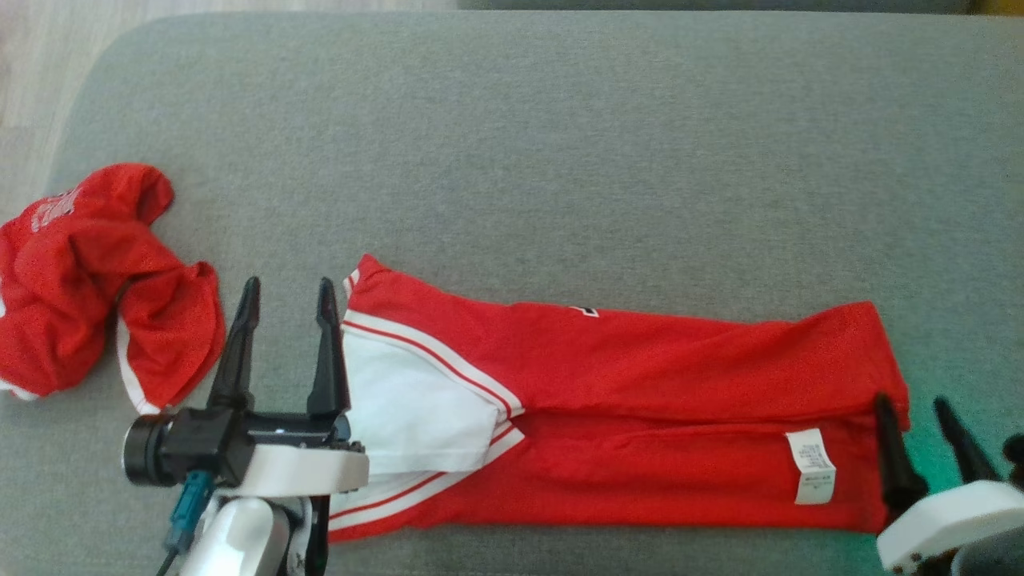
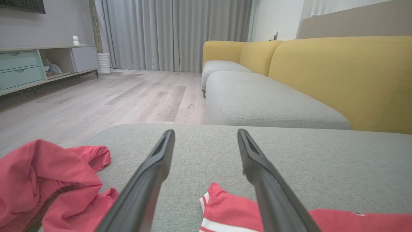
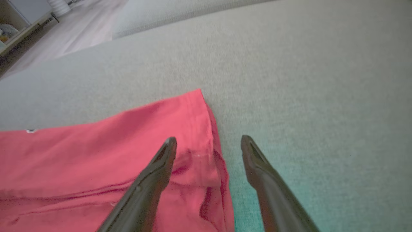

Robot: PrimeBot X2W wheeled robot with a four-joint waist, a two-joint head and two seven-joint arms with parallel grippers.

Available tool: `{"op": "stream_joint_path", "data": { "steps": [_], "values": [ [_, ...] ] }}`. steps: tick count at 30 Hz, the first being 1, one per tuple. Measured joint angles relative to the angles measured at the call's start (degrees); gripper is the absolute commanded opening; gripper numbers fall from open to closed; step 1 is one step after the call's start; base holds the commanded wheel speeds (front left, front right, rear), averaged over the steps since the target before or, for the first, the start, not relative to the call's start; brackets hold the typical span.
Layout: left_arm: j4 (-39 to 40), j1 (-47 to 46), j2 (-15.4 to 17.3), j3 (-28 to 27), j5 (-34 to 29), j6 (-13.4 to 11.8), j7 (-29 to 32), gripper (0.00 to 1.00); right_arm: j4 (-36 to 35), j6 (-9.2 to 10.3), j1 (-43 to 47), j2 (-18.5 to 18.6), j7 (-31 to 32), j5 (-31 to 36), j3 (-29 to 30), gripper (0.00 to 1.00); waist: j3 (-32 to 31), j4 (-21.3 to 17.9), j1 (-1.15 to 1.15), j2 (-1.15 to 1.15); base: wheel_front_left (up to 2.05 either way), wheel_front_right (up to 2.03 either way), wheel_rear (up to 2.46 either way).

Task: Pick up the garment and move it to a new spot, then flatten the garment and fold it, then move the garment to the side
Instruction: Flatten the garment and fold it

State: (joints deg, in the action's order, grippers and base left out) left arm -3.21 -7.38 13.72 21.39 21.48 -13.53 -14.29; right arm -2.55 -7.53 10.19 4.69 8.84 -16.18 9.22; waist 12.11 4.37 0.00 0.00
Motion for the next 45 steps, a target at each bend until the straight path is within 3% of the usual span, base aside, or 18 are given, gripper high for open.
{"op": "stream_joint_path", "data": {
  "steps": [6,15,16,17,21,27,33,37,41,45],
  "values": [
    [-0.2,-0.8,-1.3,0.2,-0.4,1.3,-0.2,1.00,9.1,0.00,-0.2,0.4,3.7,-2.8,0.2,1.00,1.1,1.2,0.00,0.00,0.00,0.00,0.00],
    [-0.2,-0.8,-2.2,-1.5,-1.5,3.0,-0.2,1.00,9.8,0.00,-2.5,0.5,5.9,-4.6,-1.7,1.00,1.5,0.4,0.00,0.00,0.00,0.00,0.00],
    [-0.2,-0.8,-2.4,-1.6,-1.5,3.0,-0.2,1.00,9.8,0.00,-2.6,0.6,6.4,-4.8,-2.1,0.54,1.5,0.3,0.00,0.00,0.00,0.00,0.00],
    [-0.3,-0.8,-2.5,-1.9,-1.5,3.1,-0.2,1.00,9.8,0.00,-2.6,0.9,7.2,-5.1,-2.6,0.00,1.6,0.2,0.00,0.00,0.00,0.00,0.00],
    [-0.7,-0.7,-3.2,-2.9,-1.9,3.5,-0.2,1.00,9.6,0.00,-2.8,1.5,9.1,-6.6,-3.7,0.00,1.5,0.1,0.00,0.00,0.00,0.00,0.00],
    [-1.3,-0.4,-3.6,-3.6,-2.4,4.0,-0.2,1.00,5.7,0.00,-2.5,1.2,7.2,-6.9,-2.6,0.00,1.2,-0.3,0.00,0.00,0.00,0.00,0.00],
    [-1.6,0.4,-3.9,-4.8,-2.4,4.4,-0.2,1.00,0.1,0.00,-2.3,1.7,7.3,-4.4,9.1,0.00,-0.2,-1.1,0.00,0.00,0.00,0.00,0.00],
    [-1.9,1.6,-4.0,-5.0,-2.4,4.5,-0.2,1.00,-3.1,0.00,-1.6,2.1,9.4,-3.2,12.0,0.00,-1.1,-1.6,0.00,0.00,0.00,0.00,0.00],
    [-1.9,2.0,-4.1,-5.1,-2.9,4.5,-0.2,1.00,-10.3,0.00,-1.8,2.9,12.7,-2.3,7.0,0.00,-1.7,-2.4,-0.01,0.00,0.00,0.00,0.00],
    [-2.0,2.0,-4.3,-5.1,-2.9,4.9,-0.2,1.00,-14.3,0.00,-5.8,2.7,16.7,-2.3,-5.0,0.00,-1.9,-2.6,-0.01,0.00,0.00,0.00,0.00]
  ]
}}
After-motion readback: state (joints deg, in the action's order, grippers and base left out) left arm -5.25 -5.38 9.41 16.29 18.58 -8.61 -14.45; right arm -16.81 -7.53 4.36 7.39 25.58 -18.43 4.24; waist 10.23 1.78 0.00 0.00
